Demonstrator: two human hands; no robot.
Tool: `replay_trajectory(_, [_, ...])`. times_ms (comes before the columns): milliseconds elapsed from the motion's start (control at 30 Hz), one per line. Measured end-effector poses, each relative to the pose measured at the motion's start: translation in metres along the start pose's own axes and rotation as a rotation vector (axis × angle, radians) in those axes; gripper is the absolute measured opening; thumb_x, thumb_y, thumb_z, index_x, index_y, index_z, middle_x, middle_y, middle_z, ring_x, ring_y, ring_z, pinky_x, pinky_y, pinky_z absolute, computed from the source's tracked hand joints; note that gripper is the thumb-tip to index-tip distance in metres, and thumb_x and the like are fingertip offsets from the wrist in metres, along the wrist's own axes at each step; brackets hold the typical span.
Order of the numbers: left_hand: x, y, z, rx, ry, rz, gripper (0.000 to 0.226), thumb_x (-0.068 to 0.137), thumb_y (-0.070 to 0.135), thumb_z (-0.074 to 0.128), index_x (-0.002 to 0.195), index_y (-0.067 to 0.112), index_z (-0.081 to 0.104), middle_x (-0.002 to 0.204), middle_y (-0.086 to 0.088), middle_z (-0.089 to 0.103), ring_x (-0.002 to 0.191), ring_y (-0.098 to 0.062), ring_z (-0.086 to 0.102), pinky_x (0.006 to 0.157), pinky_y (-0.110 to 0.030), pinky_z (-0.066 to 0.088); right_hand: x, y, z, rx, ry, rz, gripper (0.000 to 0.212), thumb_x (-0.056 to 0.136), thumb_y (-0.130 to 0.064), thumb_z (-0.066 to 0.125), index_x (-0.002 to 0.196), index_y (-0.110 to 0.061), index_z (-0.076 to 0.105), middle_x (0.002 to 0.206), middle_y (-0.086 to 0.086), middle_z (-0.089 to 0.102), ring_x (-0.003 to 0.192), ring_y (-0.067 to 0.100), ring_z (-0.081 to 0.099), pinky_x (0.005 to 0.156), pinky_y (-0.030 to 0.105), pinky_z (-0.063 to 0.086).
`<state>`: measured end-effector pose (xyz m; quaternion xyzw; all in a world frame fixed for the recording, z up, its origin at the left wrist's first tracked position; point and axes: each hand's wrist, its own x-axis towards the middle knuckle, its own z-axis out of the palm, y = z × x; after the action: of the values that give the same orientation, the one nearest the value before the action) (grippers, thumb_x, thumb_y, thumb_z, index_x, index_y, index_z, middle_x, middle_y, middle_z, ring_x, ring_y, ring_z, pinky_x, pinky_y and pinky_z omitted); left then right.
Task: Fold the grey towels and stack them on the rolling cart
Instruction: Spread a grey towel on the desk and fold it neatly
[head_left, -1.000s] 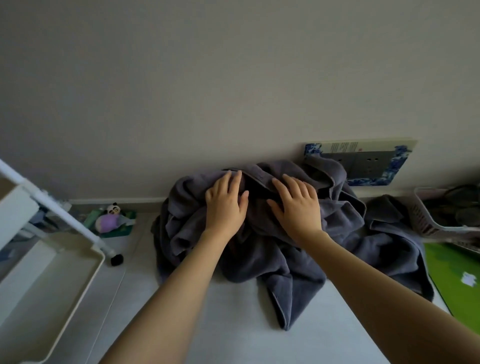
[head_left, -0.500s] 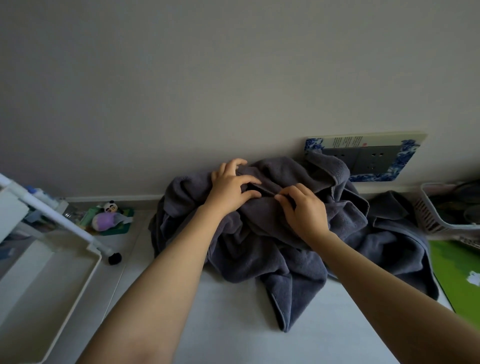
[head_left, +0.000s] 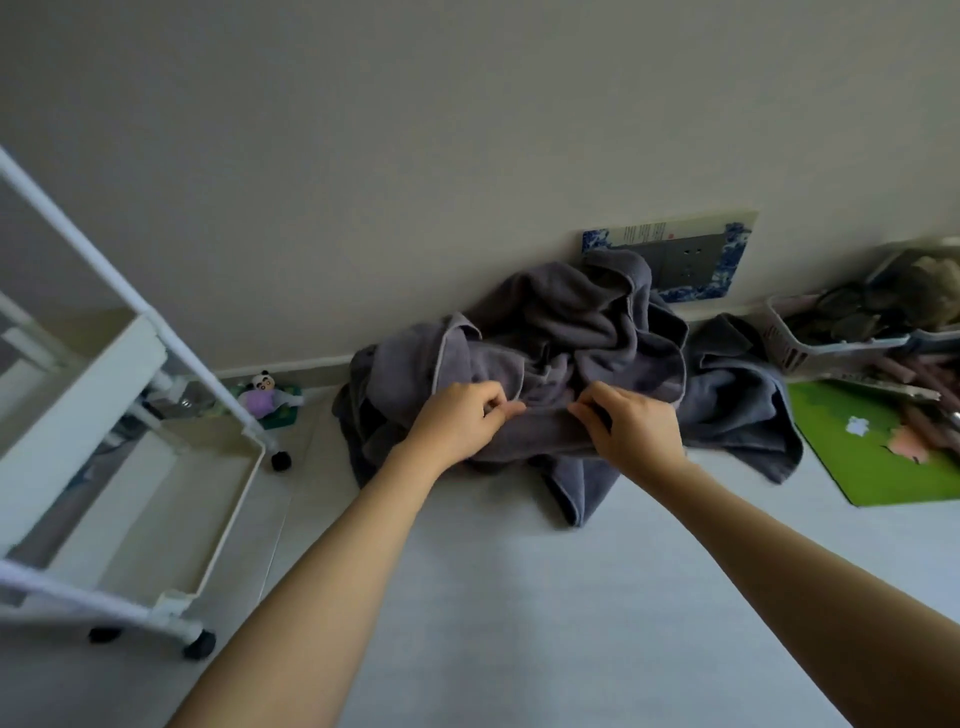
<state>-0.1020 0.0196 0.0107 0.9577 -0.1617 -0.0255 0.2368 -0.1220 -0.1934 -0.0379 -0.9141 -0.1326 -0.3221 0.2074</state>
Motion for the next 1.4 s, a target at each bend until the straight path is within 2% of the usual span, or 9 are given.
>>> replay_trajectory(167, [-0.079, -0.030, 0.054, 0.151, -0.142, -0.073, 0.035, 0.096, 0.049, 0.037, 0.109, 0.020, 0.051, 0.085, -0.002, 0.064, 0.086, -0.029, 0.061, 0.061, -0.033, 0.037, -0.090, -0.019, -0.006, -0.035, -0.256, 0.158, 0.028, 0.088, -0.043, 0.049, 0.077, -0.020, 0.061, 0.069, -0.005, 0.068, 0.064, 0.020, 0.064, 0.050, 0.023, 0.029])
replay_trajectory(233, [-0.103, -0.044, 0.074, 0.153, -0.143, -0.161, 0.054, 0.097, 0.049, 0.031, 0.143, 0.021, 0.024, 0.098, -0.011, 0.068, 0.088, -0.034, 0.062, 0.065, -0.036, 0.042, -0.118, -0.026, -0.001, -0.027, -0.372, 0.238, 0.024, 0.091, -0.041, 0.051, 0.085, -0.019, 0.060, 0.080, -0.003, 0.069, 0.076, 0.022, 0.064, 0.054, 0.027, 0.033])
replay_trajectory(333, [-0.130, -0.058, 0.097, 0.105, -0.159, -0.290, 0.067, 0.097, 0.048, 0.031, 0.149, 0.025, -0.004, 0.106, -0.014, 0.065, 0.086, -0.034, 0.062, 0.063, -0.038, 0.047, -0.147, -0.043, 0.007, -0.009, -0.441, 0.282, 0.025, 0.091, -0.040, 0.051, 0.087, -0.016, 0.058, 0.085, 0.000, 0.067, 0.081, 0.026, 0.063, 0.056, 0.030, 0.036])
replay_trajectory(533, [-0.149, -0.071, 0.128, 0.093, -0.361, -0.334, 0.059, 0.096, 0.053, 0.027, 0.149, 0.034, 0.009, 0.158, -0.005, 0.012, 0.143, -0.027, 0.012, 0.114, -0.046, 0.018, -0.182, -0.050, 0.025, -0.074, -0.602, 0.366, 0.028, 0.095, -0.040, 0.043, 0.093, -0.016, 0.056, 0.098, -0.003, 0.065, 0.097, 0.022, 0.058, 0.065, 0.033, 0.044])
replay_trajectory(700, [-0.152, -0.078, 0.139, 0.067, -0.378, -0.397, 0.067, 0.094, 0.060, 0.024, 0.148, 0.035, -0.008, 0.159, 0.001, 0.001, 0.146, -0.023, -0.001, 0.116, -0.048, 0.007, -0.194, -0.045, 0.029, -0.071, -0.568, 0.426, 0.026, 0.096, -0.035, 0.043, 0.091, -0.012, 0.054, 0.094, 0.003, 0.066, 0.088, 0.030, 0.060, 0.061, 0.034, 0.039])
replay_trajectory(933, [-0.163, -0.101, 0.124, 0.111, -0.338, -0.453, 0.068, 0.090, 0.063, 0.032, 0.148, 0.033, 0.015, 0.153, -0.003, 0.016, 0.140, -0.030, 0.014, 0.114, -0.051, 0.016, -0.208, -0.073, 0.020, -0.015, -0.801, 0.293, 0.029, 0.097, -0.039, 0.039, 0.099, -0.012, 0.051, 0.088, 0.014, 0.067, 0.080, 0.039, 0.061, 0.063, 0.037, 0.042])
replay_trajectory(1033, [-0.167, -0.109, 0.118, 0.088, -0.344, -0.495, 0.071, 0.087, 0.067, 0.036, 0.147, 0.035, 0.018, 0.148, -0.005, 0.021, 0.138, -0.031, 0.015, 0.114, -0.052, 0.015, -0.197, -0.076, 0.021, 0.017, -0.622, 0.161, 0.033, 0.093, -0.041, 0.037, 0.093, -0.016, 0.058, 0.080, 0.005, 0.069, 0.072, 0.033, 0.064, 0.055, 0.035, 0.047])
replay_trajectory(1233, [-0.176, -0.117, 0.118, 0.110, -0.304, -0.433, 0.079, 0.081, 0.065, 0.052, 0.147, 0.037, 0.019, 0.139, -0.002, 0.026, 0.131, -0.028, 0.022, 0.114, -0.048, 0.017, -0.211, -0.058, 0.033, -0.092, -0.662, 0.279, 0.056, 0.091, -0.048, 0.031, 0.132, -0.013, 0.048, 0.135, 0.006, 0.054, 0.127, 0.024, 0.047, 0.106, 0.037, 0.035])
replay_trajectory(1400, [-0.179, -0.126, 0.114, 0.102, -0.311, -0.438, 0.078, 0.080, 0.063, 0.056, 0.145, 0.042, 0.020, 0.139, -0.001, 0.027, 0.129, -0.028, 0.024, 0.113, -0.048, 0.020, -0.225, -0.084, 0.026, -0.297, -0.635, 0.243, 0.054, 0.085, -0.049, 0.037, 0.106, -0.007, 0.062, 0.087, 0.012, 0.070, 0.069, 0.032, 0.068, 0.056, 0.036, 0.052])
